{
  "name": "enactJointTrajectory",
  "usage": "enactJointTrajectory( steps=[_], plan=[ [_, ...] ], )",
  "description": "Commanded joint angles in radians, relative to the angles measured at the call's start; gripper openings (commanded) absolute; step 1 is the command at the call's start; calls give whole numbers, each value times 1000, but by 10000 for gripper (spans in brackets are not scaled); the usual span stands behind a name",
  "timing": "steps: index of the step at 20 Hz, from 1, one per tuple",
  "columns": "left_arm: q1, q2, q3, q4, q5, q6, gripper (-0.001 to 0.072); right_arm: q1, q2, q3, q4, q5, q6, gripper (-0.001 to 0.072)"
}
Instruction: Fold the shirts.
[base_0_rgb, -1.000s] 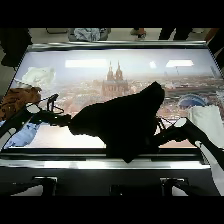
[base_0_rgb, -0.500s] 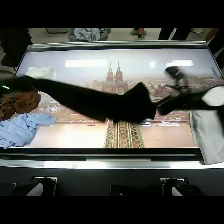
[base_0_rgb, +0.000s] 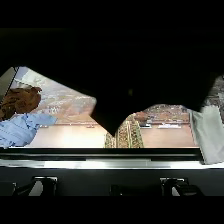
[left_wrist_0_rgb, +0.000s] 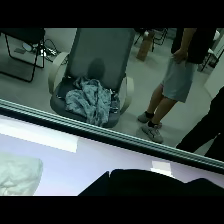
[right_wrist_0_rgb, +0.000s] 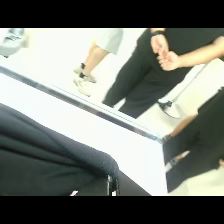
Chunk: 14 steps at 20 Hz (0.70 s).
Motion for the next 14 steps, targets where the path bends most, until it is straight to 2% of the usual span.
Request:
enactJointTrajectory(
  steps=[1,4,7,9,11,14],
  plan=[
    [12,38,14,-7,-18,-16,32,0,13,29,-39,42,13,34],
    [12,28,3,-6,-64,-1,32,0,-9,28,-45,88,10,34],
    [8,13,-128,-5,-142,19,32,0,-108,7,-20,322,-11,36],
    [-22,14,-291,-7,-140,33,31,0,-187,-62,57,401,-48,36],
    [-84,-1,-465,-8,-117,47,32,0,-264,-177,151,353,-70,36],
    [-193,-102,-645,-8,27,90,32,0,-426,-327,176,50,-56,36]
  ],
)
